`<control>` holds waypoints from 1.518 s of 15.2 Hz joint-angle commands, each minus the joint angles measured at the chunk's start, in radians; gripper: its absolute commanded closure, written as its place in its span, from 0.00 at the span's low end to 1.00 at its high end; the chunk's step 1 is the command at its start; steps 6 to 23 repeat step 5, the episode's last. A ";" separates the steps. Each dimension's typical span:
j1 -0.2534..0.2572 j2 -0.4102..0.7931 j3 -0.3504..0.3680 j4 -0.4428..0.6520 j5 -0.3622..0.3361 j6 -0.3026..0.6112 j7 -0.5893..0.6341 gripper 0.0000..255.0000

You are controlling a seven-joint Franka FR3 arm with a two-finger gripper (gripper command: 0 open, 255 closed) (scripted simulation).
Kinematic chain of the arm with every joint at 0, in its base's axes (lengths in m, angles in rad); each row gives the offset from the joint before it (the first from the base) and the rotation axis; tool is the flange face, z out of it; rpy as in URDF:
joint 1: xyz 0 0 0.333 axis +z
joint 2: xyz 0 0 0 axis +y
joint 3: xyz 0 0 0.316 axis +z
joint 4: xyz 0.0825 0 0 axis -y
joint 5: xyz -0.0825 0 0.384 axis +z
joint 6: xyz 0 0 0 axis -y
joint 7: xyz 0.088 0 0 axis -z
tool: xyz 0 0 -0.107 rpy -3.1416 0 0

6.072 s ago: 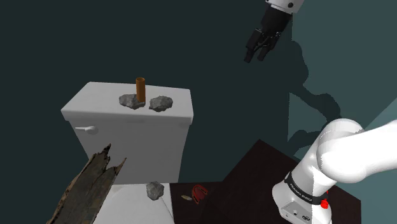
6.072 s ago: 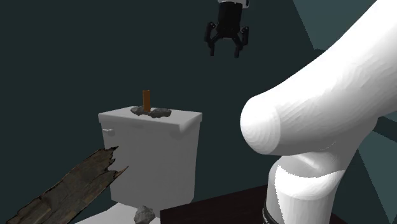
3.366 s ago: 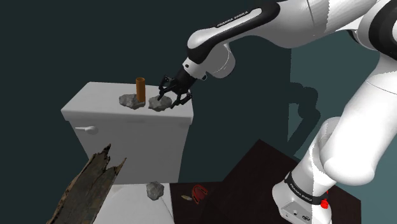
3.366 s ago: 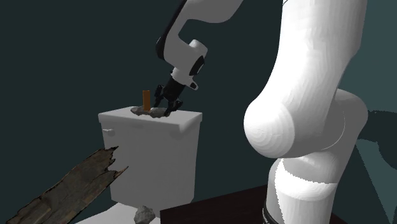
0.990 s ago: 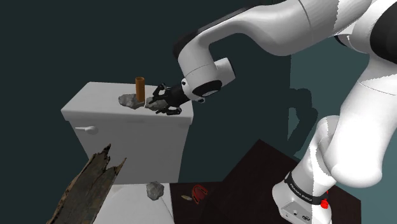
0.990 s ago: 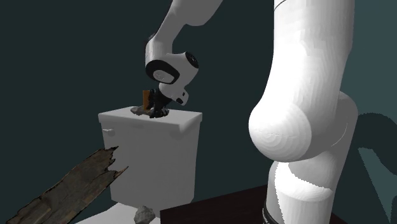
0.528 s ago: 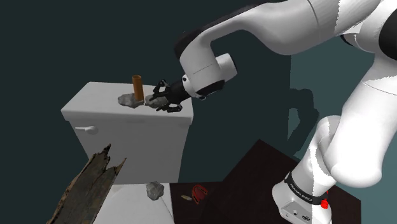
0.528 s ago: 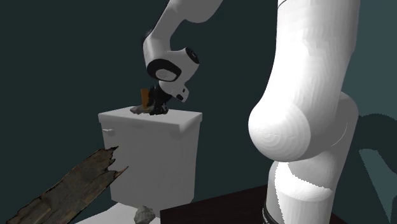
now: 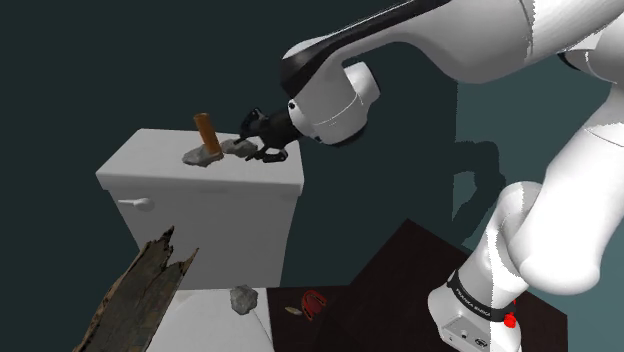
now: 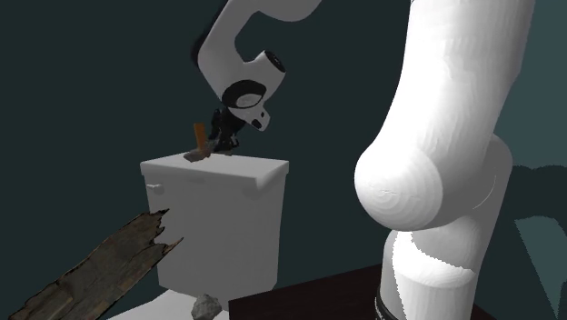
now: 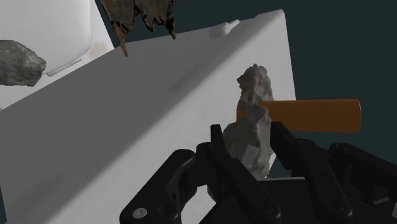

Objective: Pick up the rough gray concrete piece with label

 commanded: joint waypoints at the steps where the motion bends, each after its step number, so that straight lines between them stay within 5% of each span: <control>1: -0.003 -0.024 0.000 -0.016 -0.114 -0.007 0.115 1.00; 4: -0.013 -0.047 0.002 -0.029 -0.215 -0.018 0.215 1.00; 23: -0.014 -0.047 0.002 -0.029 -0.215 -0.018 0.215 1.00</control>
